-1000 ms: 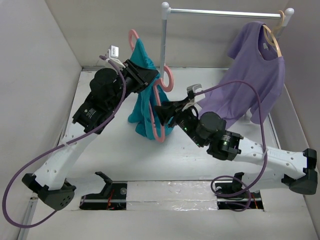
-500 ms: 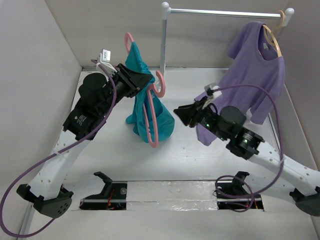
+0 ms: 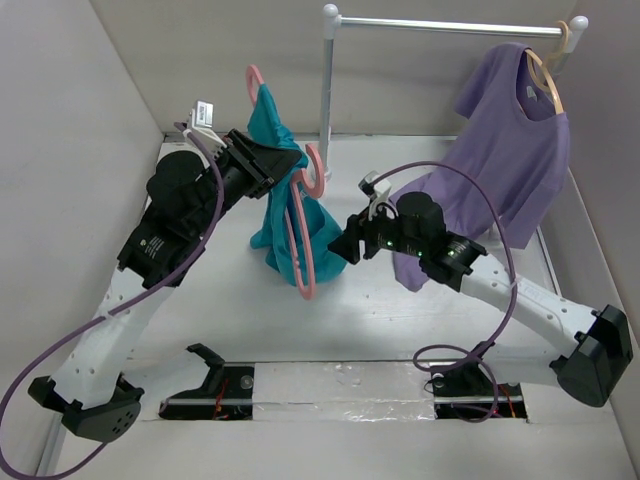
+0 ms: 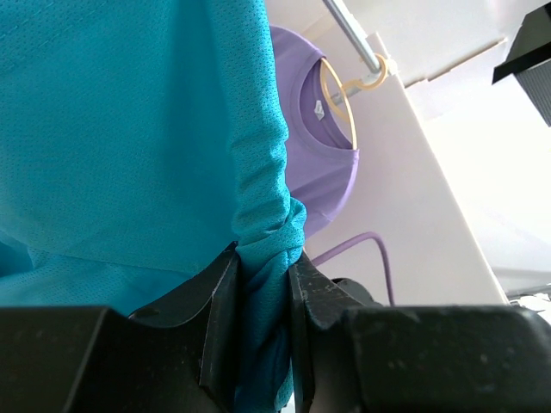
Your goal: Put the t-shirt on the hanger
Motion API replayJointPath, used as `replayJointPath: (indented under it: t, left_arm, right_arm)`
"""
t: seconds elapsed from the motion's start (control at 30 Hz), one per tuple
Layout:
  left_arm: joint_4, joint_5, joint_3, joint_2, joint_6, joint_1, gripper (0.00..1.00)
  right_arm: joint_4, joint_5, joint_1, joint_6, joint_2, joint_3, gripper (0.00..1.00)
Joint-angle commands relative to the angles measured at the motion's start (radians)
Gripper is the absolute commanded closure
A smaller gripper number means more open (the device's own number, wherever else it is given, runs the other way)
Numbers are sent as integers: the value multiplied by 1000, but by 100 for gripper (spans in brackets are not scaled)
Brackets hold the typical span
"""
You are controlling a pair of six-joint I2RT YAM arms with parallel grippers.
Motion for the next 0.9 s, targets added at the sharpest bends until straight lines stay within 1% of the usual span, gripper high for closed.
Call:
replayJointPath:
  t: [0.0,0.07,0.1,0.13,0.17,0.2,0.23,0.33,0.37,0.5,0.57,0.67,0.73,0.87]
  left_arm:
    - [81,-13,-4,-43,-11,0,100]
    - [104,-7,-16,-45,-20,0,100]
    - [111,-7,-17,-40,-20,0,100]
    - [118,-7,-17,-37,-23,0,100]
    - [130,-10,-16,-34,-25,0,100]
    - [139,-17,-20,-34,-23,0,100]
    - [150,-27,-22,-34,-23,0,100]
    - [223,-62,-33,-37,-12,0,100]
    - [260,-117,-33,-30,-9,0,100]
    - [374,-174,-30,1,5,0,100]
    - [448,-195,-31,24,26,0,100]
    - [519,-249,-40,49,46,0,100]
    - [556,-271,-44,62,75,0,100]
    - [631,-316,-57,102,143,0,100]
  right_arm:
    - [30,-48,47,-20,-1,25,39]
    - [56,-40,57,-5,0,2,48]
    - [61,-43,57,0,2,-1,68]
    - [67,-41,57,9,-1,-2,80]
    - [63,-41,57,13,-6,-2,87]
    - [60,-37,70,18,-9,-4,98]
    - [55,-34,86,30,-17,-5,100]
    - [23,-6,138,61,-57,-39,100]
    - [12,-1,152,70,-67,-53,100]
    - [-23,51,225,133,-138,-134,100]
    - [-28,54,259,176,-182,-182,100]
    - [-57,59,299,230,-234,-214,100]
    - [-75,63,317,256,-259,-222,100]
    - [-187,60,342,267,-294,-202,100]
